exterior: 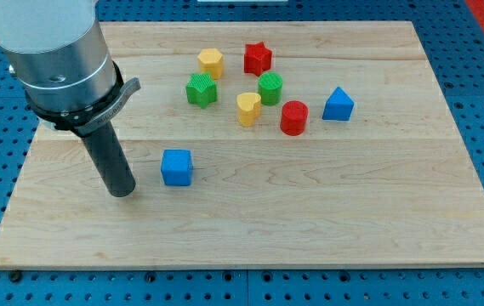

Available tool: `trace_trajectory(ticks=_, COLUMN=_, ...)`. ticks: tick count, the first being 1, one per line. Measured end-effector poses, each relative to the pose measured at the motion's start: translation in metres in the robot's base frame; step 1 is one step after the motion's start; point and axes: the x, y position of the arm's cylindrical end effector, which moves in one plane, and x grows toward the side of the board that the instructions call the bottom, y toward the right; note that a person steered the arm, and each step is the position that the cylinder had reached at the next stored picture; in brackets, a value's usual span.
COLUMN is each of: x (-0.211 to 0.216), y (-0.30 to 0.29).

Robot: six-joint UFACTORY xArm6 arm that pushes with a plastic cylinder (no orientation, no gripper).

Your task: Push the blue cube towards the red circle

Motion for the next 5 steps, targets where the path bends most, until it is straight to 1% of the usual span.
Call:
trace_trajectory(ticks=1, x=-0.010, y=-0.002)
trace_trajectory(ticks=3, x=-0.015, y=-0.002)
trace_trajectory(ticks=4, x=-0.021, y=0.006)
trace_trajectory(ticks=5, x=-0.022, y=0.030)
